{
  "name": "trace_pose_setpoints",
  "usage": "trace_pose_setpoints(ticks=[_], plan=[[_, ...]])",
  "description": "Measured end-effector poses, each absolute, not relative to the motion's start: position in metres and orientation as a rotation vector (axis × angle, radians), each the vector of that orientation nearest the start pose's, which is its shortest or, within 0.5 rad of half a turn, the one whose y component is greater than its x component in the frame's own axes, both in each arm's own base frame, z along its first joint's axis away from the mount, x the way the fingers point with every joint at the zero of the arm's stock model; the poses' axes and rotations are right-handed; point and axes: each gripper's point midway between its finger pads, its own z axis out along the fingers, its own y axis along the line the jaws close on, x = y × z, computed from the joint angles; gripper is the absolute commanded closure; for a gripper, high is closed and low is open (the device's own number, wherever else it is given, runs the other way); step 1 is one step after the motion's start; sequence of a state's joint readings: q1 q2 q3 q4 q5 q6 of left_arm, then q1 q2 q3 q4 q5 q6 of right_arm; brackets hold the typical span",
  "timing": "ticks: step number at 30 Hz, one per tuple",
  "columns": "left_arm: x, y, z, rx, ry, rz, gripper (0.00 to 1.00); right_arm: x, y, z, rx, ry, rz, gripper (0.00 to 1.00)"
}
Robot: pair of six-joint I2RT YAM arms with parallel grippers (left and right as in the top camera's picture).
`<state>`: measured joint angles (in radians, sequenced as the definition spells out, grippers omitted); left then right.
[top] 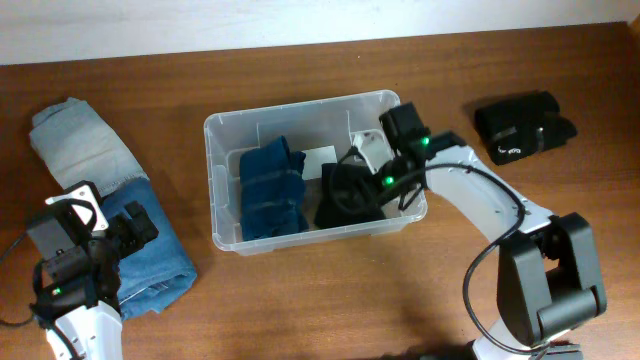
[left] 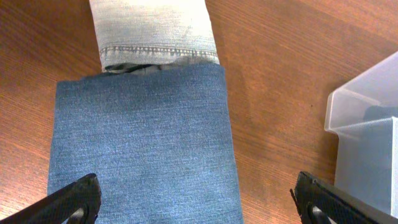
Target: Pack container
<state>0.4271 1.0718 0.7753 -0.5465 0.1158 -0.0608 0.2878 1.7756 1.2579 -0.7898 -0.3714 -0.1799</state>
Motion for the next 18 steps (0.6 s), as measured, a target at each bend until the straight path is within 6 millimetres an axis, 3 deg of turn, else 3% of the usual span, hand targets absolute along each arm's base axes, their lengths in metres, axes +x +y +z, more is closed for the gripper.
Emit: trace_pose_setpoints(ticks=[1,4,6,7,9,12,13,16,17,18], plan=[[0.289,0.11,0.148,-0.53,2.347,0.03,0.01,0.35,0.167,0.087,-0.739,2.741,0.538,0.01],[0.288,0.109,0.148,-0.531,2.35,0.029,0.01,0.38,0.164,0.146,-0.708,2.672,0.45,0.02],[0.288,0.109,0.148,-0.531,2.351,0.029,0.01,0.396,0.156,0.175,-0.618,2.643,0.386,0.01],[0.288,0.109,0.148,-0.531,2.351,0.029,0.01,0.41,0.147,0.198,-0.532,2.601,0.348,0.02],[0.288,0.109,0.148,-0.53,2.35,0.029,0.01,0.422,0.128,0.22,-0.402,2.563,0.318,0.02],[0.288,0.109,0.148,-0.531,2.351,0.029,0.01,0.436,0.062,0.247,-0.06,2.525,0.273,0.01],[0.288,0.109,0.148,-0.531,2.351,0.029,0.01,0.437,0.019,0.249,0.131,2.518,0.248,0.02],[0.288,0.109,0.148,-0.531,2.351,0.029,0.01,0.429,-0.062,0.237,0.485,2.501,0.236,0.01],[0.288,0.109,0.148,-0.531,2.351,0.029,0.01,0.417,-0.104,0.223,0.671,2.488,0.238,0.02],[0.288,0.109,0.148,-0.531,2.351,0.028,0.0,0.413,-0.124,0.214,0.749,2.462,0.267,0.02]])
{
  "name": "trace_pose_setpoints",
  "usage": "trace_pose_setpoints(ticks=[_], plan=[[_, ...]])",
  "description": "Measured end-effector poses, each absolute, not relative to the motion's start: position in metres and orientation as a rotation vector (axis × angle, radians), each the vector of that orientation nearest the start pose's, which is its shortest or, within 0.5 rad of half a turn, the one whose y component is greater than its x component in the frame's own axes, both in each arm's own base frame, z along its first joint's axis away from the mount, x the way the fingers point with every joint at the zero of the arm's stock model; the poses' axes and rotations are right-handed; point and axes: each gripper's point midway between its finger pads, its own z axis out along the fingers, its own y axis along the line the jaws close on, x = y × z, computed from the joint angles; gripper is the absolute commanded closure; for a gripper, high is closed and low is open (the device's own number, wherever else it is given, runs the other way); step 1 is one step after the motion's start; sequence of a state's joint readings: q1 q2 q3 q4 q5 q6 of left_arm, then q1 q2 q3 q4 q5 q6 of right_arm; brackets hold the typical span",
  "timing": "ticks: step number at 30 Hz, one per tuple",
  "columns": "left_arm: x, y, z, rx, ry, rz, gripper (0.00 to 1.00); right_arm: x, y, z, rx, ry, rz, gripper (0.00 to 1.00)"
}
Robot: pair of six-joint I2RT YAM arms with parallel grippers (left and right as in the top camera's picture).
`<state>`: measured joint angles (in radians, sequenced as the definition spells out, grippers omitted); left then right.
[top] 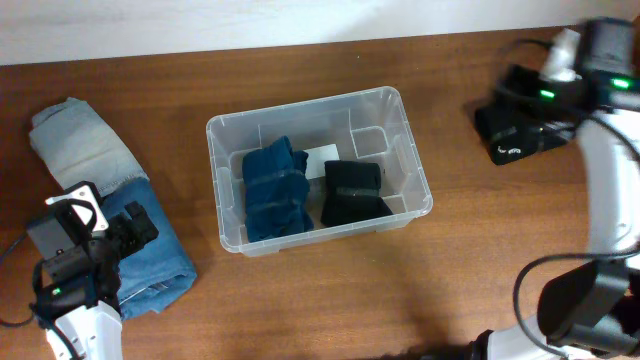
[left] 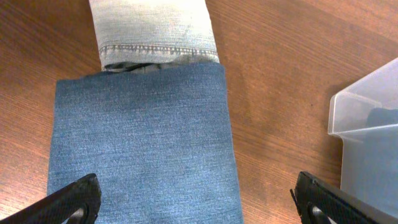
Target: Pack container
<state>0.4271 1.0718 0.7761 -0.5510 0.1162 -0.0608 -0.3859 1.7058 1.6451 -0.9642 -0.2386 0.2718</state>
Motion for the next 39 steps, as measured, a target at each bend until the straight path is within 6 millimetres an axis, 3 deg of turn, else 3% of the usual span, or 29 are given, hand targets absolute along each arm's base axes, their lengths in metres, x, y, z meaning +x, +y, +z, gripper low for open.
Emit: trace_pose_setpoints(ticks=[3,4,5,8,11,16,21,23,24,25,27,30,34,37,39], plan=[[0.288,0.109,0.148,-0.531,2.351,0.029,0.01,0.4,-0.178,0.175,0.927,2.349,0.379,0.02],[0.288,0.109,0.148,-0.53,2.35,0.029,0.01,0.39,-0.19,0.15,0.99,2.321,0.442,0.02],[0.288,0.109,0.148,-0.531,2.351,0.029,0.0,0.388,-0.195,0.14,1.003,2.294,0.47,0.02],[0.288,0.109,0.148,-0.531,2.351,0.029,0.01,0.373,-0.196,0.091,1.043,2.221,0.584,0.02],[0.288,0.109,0.148,-0.531,2.351,0.029,0.0,0.371,-0.185,0.066,1.038,2.193,0.65,0.02],[0.288,0.109,0.148,-0.531,2.351,0.029,0.01,0.394,-0.194,0.037,1.06,2.123,0.697,0.02],[0.288,0.109,0.148,-0.531,2.351,0.029,0.01,0.422,-0.198,0.037,1.021,2.028,0.738,0.03],[0.288,0.109,0.148,-0.531,2.351,0.029,0.01,0.434,-0.189,0.037,0.994,2.018,0.76,0.33],[0.288,0.109,0.148,-0.531,2.351,0.029,0.0,0.437,-0.183,0.034,0.999,2.026,0.772,0.61],[0.288,0.109,0.148,-0.531,2.351,0.029,0.01,0.44,-0.174,0.029,0.995,2.042,0.789,0.83],[0.288,0.109,0.148,-0.531,2.351,0.029,0.0,0.44,-0.163,0.019,1.016,2.065,0.832,0.96],[0.288,0.109,0.148,-0.531,2.351,0.029,0.01,0.439,-0.155,0.018,1.017,2.066,0.893,0.96],[0.288,0.109,0.148,-0.531,2.351,0.029,0.01,0.436,-0.146,0.033,0.993,2.061,0.97,0.96],[0.288,0.109,0.148,-0.531,2.351,0.029,0.01,0.435,-0.138,0.09,0.898,2.018,0.964,0.96],[0.288,0.109,0.148,-0.531,2.351,0.029,0.01,0.432,-0.125,0.141,0.795,1.982,0.947,0.96]])
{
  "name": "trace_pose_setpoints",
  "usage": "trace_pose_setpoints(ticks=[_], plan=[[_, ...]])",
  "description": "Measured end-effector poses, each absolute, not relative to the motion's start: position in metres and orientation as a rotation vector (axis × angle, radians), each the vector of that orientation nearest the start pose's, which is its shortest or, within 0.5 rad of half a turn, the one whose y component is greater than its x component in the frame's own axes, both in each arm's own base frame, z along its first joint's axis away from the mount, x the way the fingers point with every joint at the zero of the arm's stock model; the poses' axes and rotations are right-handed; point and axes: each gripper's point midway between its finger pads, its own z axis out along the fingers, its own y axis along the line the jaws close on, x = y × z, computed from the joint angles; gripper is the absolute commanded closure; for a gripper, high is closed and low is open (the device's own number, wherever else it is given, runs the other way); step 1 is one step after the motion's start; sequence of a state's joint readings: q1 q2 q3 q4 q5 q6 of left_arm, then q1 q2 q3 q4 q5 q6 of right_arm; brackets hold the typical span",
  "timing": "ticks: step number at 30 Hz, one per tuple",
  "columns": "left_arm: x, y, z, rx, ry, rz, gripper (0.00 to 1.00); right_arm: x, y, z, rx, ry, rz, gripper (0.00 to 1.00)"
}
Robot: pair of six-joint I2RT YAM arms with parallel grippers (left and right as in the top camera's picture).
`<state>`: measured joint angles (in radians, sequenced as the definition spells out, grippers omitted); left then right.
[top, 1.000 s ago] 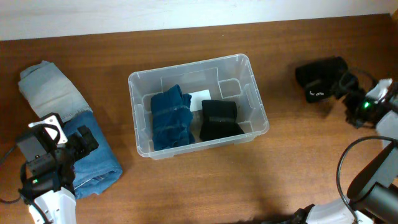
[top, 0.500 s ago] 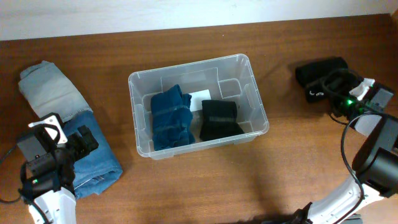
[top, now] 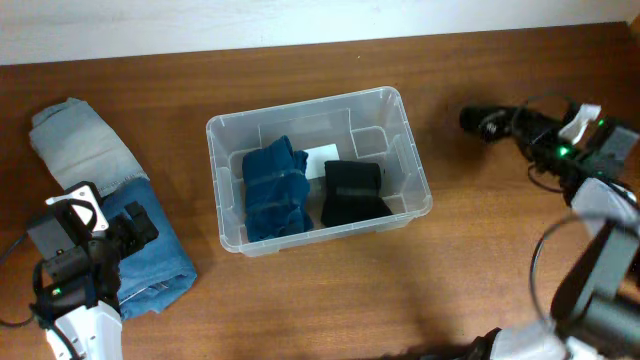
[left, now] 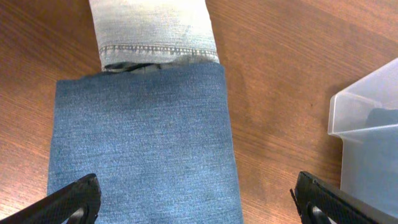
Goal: Pack container
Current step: 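Lower the black sweater into the box beside the others and release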
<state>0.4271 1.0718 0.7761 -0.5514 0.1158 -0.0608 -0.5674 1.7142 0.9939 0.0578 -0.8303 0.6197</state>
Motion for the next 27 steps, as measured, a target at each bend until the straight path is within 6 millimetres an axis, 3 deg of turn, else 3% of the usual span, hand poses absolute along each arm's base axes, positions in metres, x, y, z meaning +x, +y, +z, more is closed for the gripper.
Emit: trace_pose_setpoints(ticks=[2,4,7,9,13,15,18,20,27], plan=[[0.288,0.109,0.148,-0.531,2.351,0.029,0.01,0.423,-0.101,0.184,0.682,1.973,0.934,0.96],[0.288,0.109,0.148,-0.531,2.351,0.029,0.01,0.412,-0.065,0.224,0.538,1.973,0.932,0.96],[0.288,0.109,0.148,-0.531,2.352,0.029,0.01,0.386,0.013,0.256,0.266,2.041,0.977,0.96],[0.288,0.109,0.148,-0.531,2.353,0.028,0.01,0.363,0.073,0.257,0.045,2.138,1.032,0.96],[0.288,0.109,0.147,-0.532,2.354,0.028,0.0,0.325,0.161,0.229,-0.372,2.289,1.016,0.96],[0.288,0.109,0.147,-0.532,2.354,0.028,0.01,0.311,0.197,0.212,-0.563,2.315,1.014,0.96],[0.287,0.109,0.147,-0.533,2.357,0.027,0.01,0.298,0.229,0.182,-0.759,2.351,1.015,0.96],[0.287,0.109,0.147,-0.533,2.359,0.027,0.01,0.3,0.239,0.172,-0.832,2.355,1.005,0.96],[0.287,0.109,0.146,-0.534,2.361,0.026,0.01,0.322,0.244,0.167,-0.939,2.323,0.938,0.96]])
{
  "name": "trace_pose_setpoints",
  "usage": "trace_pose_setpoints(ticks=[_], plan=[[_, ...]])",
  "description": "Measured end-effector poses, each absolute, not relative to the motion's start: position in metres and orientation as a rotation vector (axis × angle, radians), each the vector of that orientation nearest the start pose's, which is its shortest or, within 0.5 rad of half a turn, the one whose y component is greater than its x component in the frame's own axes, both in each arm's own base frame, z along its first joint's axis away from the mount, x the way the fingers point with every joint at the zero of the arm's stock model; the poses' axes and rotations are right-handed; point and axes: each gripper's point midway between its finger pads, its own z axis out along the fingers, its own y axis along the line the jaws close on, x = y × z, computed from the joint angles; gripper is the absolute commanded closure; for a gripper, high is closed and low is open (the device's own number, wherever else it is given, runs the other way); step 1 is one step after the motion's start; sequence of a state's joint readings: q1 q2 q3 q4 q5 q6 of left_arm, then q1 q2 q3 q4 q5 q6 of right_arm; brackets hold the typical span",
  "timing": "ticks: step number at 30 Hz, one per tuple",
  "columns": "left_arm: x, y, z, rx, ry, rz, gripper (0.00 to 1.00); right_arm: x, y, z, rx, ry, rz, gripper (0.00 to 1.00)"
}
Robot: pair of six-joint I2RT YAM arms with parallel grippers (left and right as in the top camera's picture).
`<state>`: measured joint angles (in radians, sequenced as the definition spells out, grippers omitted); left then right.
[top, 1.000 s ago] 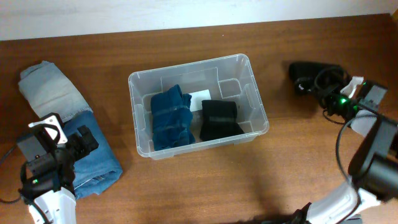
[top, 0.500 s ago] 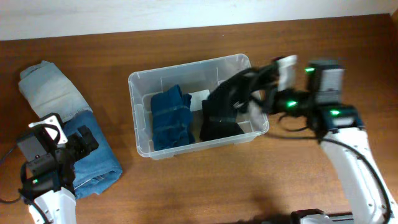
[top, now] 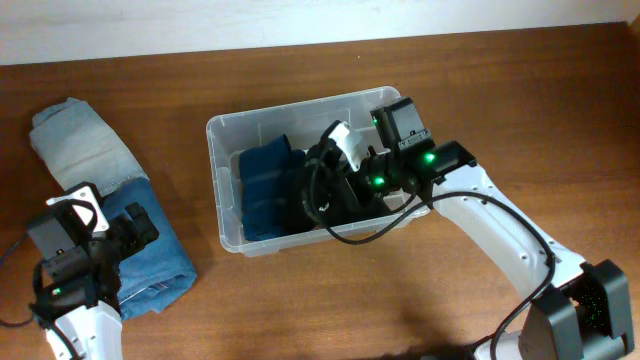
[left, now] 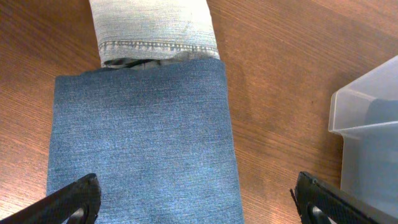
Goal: Pack container
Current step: 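Lower the black sweater into the box beside the others and release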
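Note:
The clear plastic container (top: pixel 215 130) stands mid-table, and its corner (left: pixel 367 124) shows in the left wrist view. A dark blue folded garment (top: pixel 262 190) lies in its left half. My right gripper (top: pixel 325 178) reaches into the container's middle, shut on a black bundle (top: pixel 312 190); its fingers are lost in the black fabric. Another black garment underneath is mostly hidden by the arm. At the table's left my left gripper (left: pixel 196 205) hangs wide open over folded blue jeans (left: pixel 140 137), touching nothing. Pale grey jeans (left: pixel 152 28) lie just beyond them.
The blue jeans (top: pixel 155 260) and the pale grey jeans (top: pixel 75 140) lie end to end at the table's left edge. My right arm's cables loop over the container's front wall (top: pixel 330 232). Bare wood lies right of the container.
My right gripper was out over the table's right side with a black bundle; now it is inside the container with that bundle. The left arm and both jeans have not moved.
First my right gripper was in the container at a black garment. Then that garment lay in the box and the gripper was at a second black bundle far right. Then the bundle was off its spot at the gripper, and now it is in the container.

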<state>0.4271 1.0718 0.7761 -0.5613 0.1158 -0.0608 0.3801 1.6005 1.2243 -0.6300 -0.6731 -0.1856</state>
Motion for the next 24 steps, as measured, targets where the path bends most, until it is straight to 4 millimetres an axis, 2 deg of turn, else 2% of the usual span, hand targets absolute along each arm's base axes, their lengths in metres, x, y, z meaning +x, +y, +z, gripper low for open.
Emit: trace_pose_setpoints(ticks=[1,2,3,8,11,15,18,19,20,21,22,23,24], plan=[[0.286,0.109,0.146,-0.534,2.361,0.026,0.01,0.323,0.241,0.165,-0.937,2.337,0.926,0.92],[0.287,0.109,0.146,-0.534,2.361,0.026,0.01,0.325,0.229,0.156,-0.908,2.396,0.872,0.37],[0.286,0.109,0.146,-0.534,2.361,0.026,0.01,0.328,0.218,0.149,-0.884,2.443,0.823,0.01],[0.286,0.109,0.146,-0.534,2.361,0.026,0.0,0.345,0.148,0.119,-0.689,2.646,0.601,0.02],[0.286,0.109,0.146,-0.534,2.361,0.026,0.01,0.348,0.136,0.131,-0.657,2.676,0.545,0.02],[0.286,0.108,0.146,-0.535,2.363,0.026,0.01,0.364,0.133,0.18,-0.652,2.621,0.483,0.02],[0.286,0.108,0.146,-0.534,2.363,0.026,0.01,0.387,0.131,0.235,-0.603,2.491,0.433,0.01],[0.286,0.108,0.146,-0.535,2.363,0.026,0.01,0.395,0.123,0.254,-0.533,2.458,0.397,0.01],[0.286,0.108,0.146,-0.535,2.363,0.026,0.01,0.4,0.114,0.264,-0.472,2.443,0.372,0.02],[0.286,0.108,0.146,-0.535,2.363,0.026,0.01,0.406,0.093,0.27,-0.359,2.446,0.333,0.04],[0.286,0.108,0.146,-0.535,2.363,0.026,0.01,0.405,0.069,0.265,-0.252,2.488,0.304,0.25],[0.286,0.108,0.146,-0.535,2.364,0.026,0.01,0.403,0.053,0.258,-0.184,2.529,0.285,0.58],[0.286,0.108,0.146,-0.535,2.363,0.026,0.01,0.4,0.031,0.241,-0.089,2.602,0.256,0.72]])
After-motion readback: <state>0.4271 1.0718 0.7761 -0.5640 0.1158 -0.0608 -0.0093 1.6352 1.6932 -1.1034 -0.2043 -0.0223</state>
